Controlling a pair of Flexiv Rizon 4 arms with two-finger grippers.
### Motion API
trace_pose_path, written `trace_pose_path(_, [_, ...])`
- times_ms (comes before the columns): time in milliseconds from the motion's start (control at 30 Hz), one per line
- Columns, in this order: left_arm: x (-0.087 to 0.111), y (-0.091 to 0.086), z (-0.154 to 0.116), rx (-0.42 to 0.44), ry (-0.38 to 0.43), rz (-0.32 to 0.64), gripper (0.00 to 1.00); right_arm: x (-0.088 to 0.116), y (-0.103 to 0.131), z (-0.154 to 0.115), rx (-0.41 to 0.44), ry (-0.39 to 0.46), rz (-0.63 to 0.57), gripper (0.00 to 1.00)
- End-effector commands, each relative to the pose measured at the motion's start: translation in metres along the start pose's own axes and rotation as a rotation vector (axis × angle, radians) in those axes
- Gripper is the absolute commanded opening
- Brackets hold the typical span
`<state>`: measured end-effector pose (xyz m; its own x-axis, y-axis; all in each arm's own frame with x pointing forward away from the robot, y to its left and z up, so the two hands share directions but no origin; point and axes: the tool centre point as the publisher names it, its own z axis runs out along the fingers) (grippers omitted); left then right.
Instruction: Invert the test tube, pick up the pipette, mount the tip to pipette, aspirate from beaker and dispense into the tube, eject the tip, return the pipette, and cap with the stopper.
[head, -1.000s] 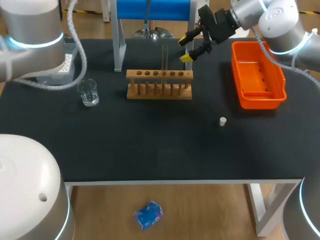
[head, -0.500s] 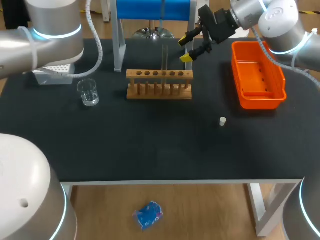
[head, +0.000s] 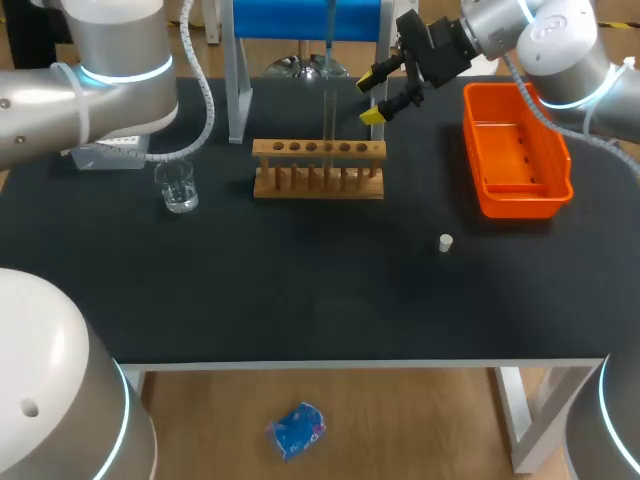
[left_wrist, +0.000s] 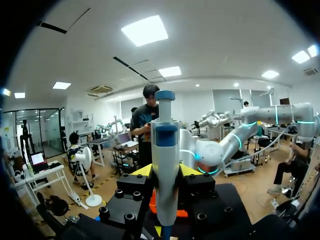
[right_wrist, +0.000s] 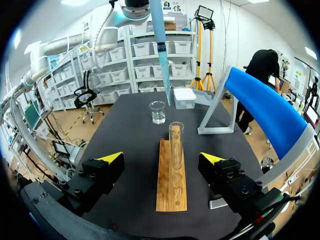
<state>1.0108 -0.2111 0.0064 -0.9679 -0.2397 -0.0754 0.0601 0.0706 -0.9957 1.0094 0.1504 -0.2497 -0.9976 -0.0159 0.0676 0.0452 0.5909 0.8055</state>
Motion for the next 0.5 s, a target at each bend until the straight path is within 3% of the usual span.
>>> trace_pose_path(33, [-0.004, 0.006, 0.007, 0.003, -0.001, -0.007, 0.00, -0.001, 0.000, 0.000, 0.001, 0.002, 0.000, 1.00])
trace_pose_path(500, [-0.015, 0.018, 0.009, 0.010, -0.019, -0.017, 0.00, -0.001, 0.000, 0.000, 0.001, 0.002, 0.000, 1.00])
